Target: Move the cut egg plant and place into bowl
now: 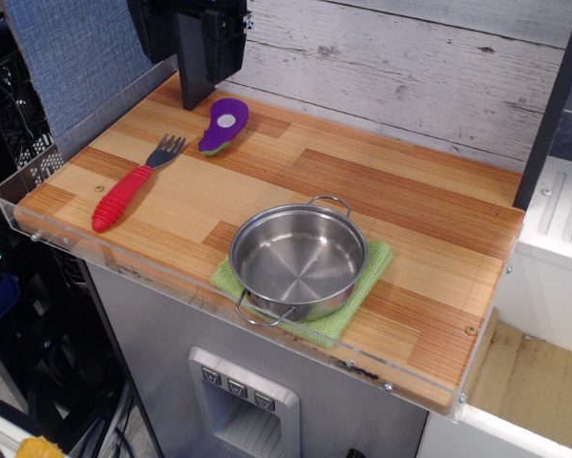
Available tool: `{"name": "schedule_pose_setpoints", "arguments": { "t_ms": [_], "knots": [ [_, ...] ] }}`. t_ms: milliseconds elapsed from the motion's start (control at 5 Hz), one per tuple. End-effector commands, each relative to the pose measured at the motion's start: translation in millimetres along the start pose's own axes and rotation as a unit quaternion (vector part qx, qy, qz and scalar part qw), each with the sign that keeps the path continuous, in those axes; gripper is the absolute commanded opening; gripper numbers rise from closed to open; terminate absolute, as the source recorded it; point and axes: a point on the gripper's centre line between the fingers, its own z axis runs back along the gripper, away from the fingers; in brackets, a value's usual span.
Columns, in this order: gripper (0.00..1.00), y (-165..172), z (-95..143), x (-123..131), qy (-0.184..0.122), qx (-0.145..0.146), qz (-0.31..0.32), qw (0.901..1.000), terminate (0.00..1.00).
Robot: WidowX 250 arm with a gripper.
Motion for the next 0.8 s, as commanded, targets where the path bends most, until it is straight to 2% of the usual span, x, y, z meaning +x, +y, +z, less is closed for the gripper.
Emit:
{"name": "schedule_pose_setpoints", "arguments": {
  "t_ms": [0,400,600],
  "knots": [
    [1.00,0.0,0.0,0.0,0.000,0.000,0.000,1.0000,0.00],
    [1.00,10.9,-13.3,30.7,0.018,0.009,0.115,0.9931,0.00],
    [1.00,22.2,-30.5,59.3,0.005,0.023,0.157,0.9873,0.00]
  ]
}}
